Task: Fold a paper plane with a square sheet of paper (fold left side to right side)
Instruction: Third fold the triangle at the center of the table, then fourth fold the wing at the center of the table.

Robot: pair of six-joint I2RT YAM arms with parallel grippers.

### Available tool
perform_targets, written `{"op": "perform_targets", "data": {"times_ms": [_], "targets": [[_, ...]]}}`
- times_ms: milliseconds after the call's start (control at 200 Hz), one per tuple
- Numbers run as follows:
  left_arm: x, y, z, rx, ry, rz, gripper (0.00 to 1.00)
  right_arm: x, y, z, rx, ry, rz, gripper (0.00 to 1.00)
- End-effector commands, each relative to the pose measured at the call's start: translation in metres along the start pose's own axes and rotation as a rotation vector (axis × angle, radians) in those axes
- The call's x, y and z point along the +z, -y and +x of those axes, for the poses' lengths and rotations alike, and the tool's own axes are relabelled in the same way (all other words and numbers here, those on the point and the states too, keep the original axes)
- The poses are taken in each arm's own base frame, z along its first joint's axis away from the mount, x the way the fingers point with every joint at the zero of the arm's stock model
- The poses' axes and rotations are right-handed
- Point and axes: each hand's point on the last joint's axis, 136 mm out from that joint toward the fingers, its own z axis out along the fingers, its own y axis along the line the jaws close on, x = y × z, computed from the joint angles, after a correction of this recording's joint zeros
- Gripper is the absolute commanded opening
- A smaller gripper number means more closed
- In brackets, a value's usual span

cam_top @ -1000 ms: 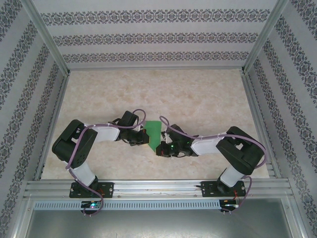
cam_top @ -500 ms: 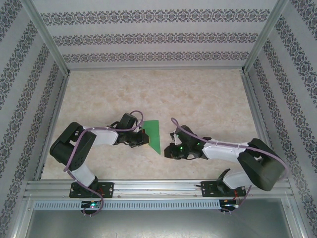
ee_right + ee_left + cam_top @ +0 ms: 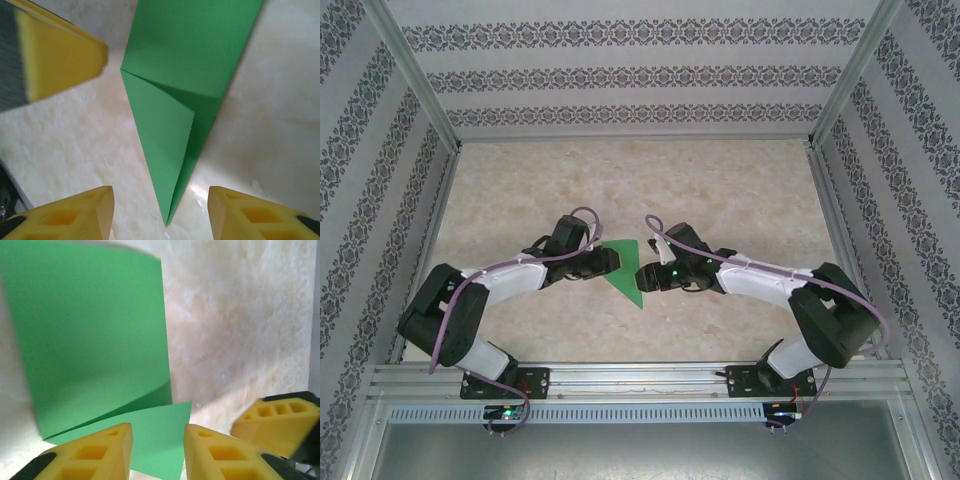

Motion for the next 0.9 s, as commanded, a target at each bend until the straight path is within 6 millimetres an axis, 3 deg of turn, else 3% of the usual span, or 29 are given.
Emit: {"op": "perform_targets", "data": {"times_ms": [0, 155, 245, 345, 535, 894], "targets": [[-0.013, -0.017, -0.010, 0.004, 0.032, -0.061, 0.34, 0.009, -0.001, -0.007, -0.078, -0.024, -0.005, 0.54], [-0.019, -0.026, -0.013, -0.012, 0.039, -0.071, 0.38, 0.026, 0.000, -0.012, -0.083, -0.048, -0.021, 0.54], [-0.019, -0.029, -0.012, -0.026, 0.033, -0.058, 0.42, 0.032, -0.004, -0.015, -0.076, -0.059, -0.045, 0.48], [-0.017, -0.033, -0.012, -0.049, 0.023, -0.039, 0.43, 0.036, -0.003, -0.016, -0.065, -0.062, -0.054, 0.37], [-0.013, -0.034, -0.015, -0.074, 0.004, 0.002, 0.43, 0.029, -0.002, -0.015, -0.064, -0.047, -0.053, 0.00], [-0.001, -0.031, -0.025, -0.087, -0.022, 0.059, 0.44, 0.010, -0.003, -0.014, -0.041, 0.025, -0.083, 0.00]]}}
